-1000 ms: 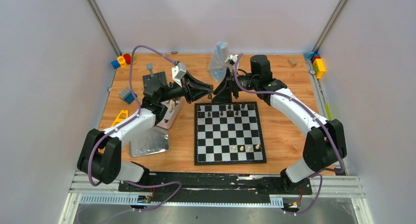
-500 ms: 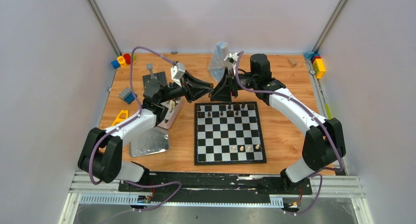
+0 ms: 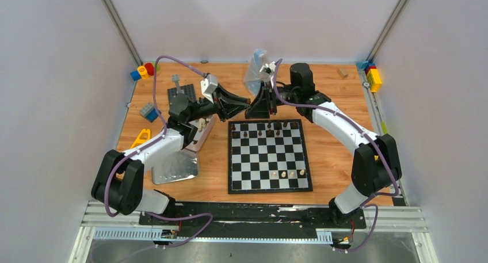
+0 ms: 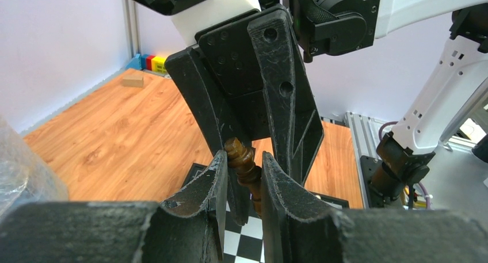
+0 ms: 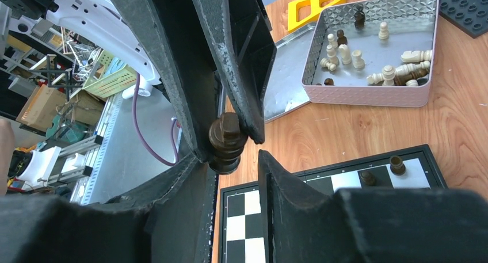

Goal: Set up the chess pieces on the board
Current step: Place the chess piece on the chessboard.

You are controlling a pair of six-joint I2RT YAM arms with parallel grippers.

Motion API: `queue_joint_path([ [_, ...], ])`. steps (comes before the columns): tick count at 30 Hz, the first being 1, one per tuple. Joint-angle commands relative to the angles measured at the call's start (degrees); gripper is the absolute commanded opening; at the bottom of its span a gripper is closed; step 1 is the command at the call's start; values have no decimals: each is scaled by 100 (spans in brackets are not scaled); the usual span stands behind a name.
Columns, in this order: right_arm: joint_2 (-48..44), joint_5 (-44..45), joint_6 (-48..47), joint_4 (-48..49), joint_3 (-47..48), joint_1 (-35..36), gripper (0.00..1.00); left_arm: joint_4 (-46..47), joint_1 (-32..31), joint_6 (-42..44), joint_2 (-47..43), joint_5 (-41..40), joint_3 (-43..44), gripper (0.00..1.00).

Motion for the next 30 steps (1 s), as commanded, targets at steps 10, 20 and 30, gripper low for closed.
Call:
queue_joint_path([
  [10, 76, -270, 98, 307, 294, 26, 27, 258, -45, 188, -30, -41, -67, 14],
  [20, -40, 146, -589, -362, 294, 11, 8, 74, -41, 346, -175, 48, -78, 24],
  [30, -665, 811, -2161, -1191, -74, 30, 1, -3289, -44, 1841, -213, 516, 1223, 59],
])
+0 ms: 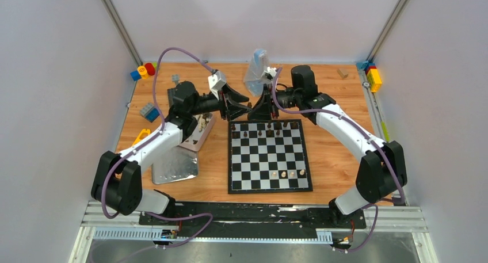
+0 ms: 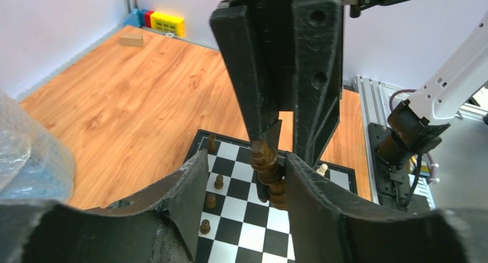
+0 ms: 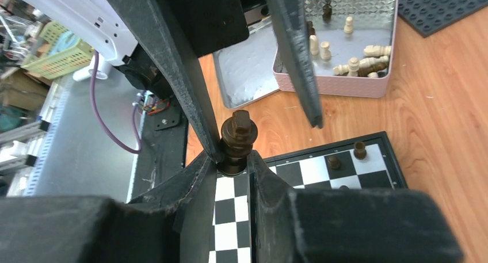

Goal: Set up the chess pieces on the board
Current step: Place the chess piece on the chessboard.

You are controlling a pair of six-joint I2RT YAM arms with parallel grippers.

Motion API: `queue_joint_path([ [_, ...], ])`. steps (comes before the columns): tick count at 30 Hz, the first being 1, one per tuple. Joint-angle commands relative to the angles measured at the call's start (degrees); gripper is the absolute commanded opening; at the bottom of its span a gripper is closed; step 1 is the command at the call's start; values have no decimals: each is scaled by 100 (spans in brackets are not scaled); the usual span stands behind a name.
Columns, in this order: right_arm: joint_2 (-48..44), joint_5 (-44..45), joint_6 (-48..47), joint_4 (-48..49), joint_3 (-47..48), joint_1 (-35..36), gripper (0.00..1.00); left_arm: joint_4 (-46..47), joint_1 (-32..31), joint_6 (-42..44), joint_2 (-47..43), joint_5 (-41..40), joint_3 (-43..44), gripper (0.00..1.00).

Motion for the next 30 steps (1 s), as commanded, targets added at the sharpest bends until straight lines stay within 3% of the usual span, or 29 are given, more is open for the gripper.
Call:
queue_joint_path([
  [1, -468, 405, -981, -280, -132, 21, 0, -1802, -47, 987, -162, 382, 880, 63],
  [8, -648, 670, -1477, -505, -284, 138, 0, -3881, -112, 1920, 222, 636, 1927, 73],
  [17, -819, 919, -1694, -540, -428, 250, 0, -5943, -411, 2820, 724, 204, 2901, 70],
  [30, -935, 1000, -1732, -540, -580, 272, 0, -6364, -477, 2855, 946, -15, 3238, 50],
])
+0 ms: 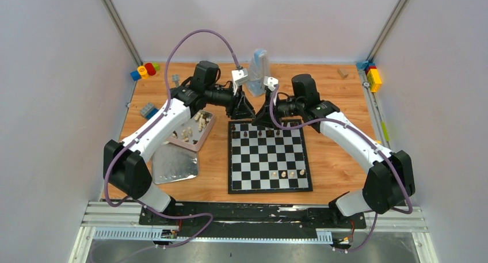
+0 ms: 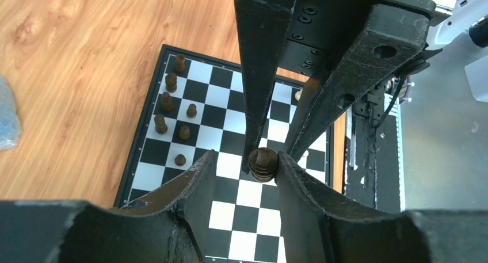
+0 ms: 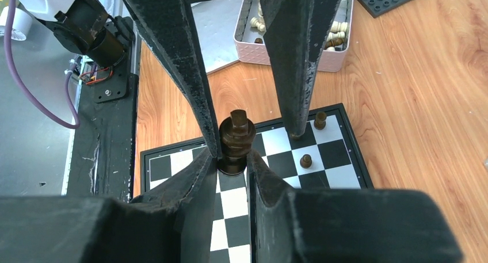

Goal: Set up the chess pieces on the board
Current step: Place the chess piece on the chessboard.

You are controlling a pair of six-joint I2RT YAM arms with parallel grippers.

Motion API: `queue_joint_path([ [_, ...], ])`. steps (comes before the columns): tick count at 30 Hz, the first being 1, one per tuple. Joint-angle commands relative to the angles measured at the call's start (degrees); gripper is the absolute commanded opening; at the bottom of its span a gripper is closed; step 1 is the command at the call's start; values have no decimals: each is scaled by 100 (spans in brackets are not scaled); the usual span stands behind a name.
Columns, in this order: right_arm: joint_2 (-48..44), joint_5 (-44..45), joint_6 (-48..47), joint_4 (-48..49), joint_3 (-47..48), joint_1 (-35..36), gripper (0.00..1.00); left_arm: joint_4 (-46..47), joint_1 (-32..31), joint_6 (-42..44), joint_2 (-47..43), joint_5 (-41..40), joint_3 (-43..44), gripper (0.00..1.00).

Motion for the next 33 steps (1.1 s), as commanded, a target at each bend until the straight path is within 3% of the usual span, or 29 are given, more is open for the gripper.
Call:
queue_joint_path([
  [1, -239, -55, -137, 129, -49, 54, 0, -141, -60, 150, 61, -72, 243, 50],
  [18, -99, -21, -137, 122, -54, 70, 0, 71, -73, -115, 42, 70, 327, 47],
  [26, -113, 72, -217, 92, -113, 69, 0, -29, -74, 5, -79, -65, 375, 56],
  [33, -110, 183, -284, 54, -109, 87, 0, -701, -74, 194, 128, -244, 788, 58],
])
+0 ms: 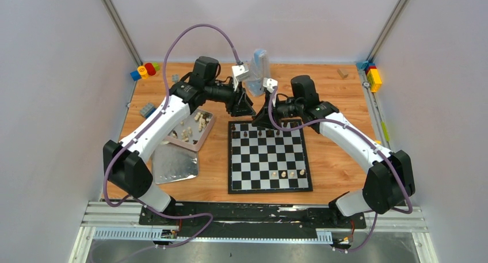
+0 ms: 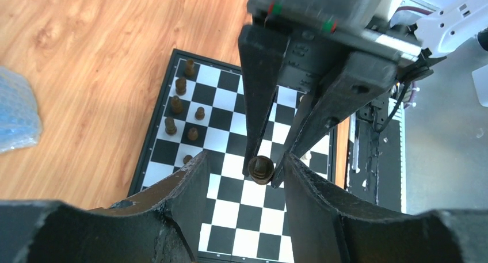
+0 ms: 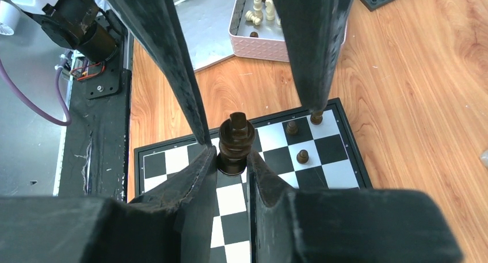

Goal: Set up the chess pieces on the board
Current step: Place the chess piece on the chessboard.

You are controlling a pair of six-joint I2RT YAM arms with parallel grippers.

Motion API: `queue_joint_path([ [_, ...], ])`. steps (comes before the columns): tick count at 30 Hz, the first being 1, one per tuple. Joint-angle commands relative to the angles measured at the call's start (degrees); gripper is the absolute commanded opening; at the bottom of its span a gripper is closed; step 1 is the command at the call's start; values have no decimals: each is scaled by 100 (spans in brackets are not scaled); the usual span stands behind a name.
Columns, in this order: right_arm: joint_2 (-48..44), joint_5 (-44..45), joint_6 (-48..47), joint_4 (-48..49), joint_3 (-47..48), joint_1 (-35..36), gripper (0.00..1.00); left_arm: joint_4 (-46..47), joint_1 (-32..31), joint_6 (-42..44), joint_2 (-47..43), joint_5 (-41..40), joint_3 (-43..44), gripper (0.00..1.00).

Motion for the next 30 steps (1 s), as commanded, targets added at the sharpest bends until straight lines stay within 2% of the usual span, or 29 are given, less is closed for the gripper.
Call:
queue_joint_path([
  [1, -108, 58, -189, 75, -26, 58, 0, -346, -39, 150, 81, -48, 515, 58],
  [15, -76, 90, -203, 50, 16, 69, 0, -1178, -217, 455, 479, -392, 976, 57],
  [21, -78, 105, -203, 37, 19, 69, 0, -1274, -267, 490, 558, -439, 1023, 53],
  [25, -86, 121, -202, 37, 3, 74, 0, -1286, -276, 489, 573, -430, 1039, 45],
  [28, -87, 152, -203, 38, -14, 69, 0, -1290, -274, 492, 578, -412, 1061, 33],
  [30, -102, 217, -203, 37, -36, 70, 4, -1290, -278, 512, 582, -433, 1073, 24],
])
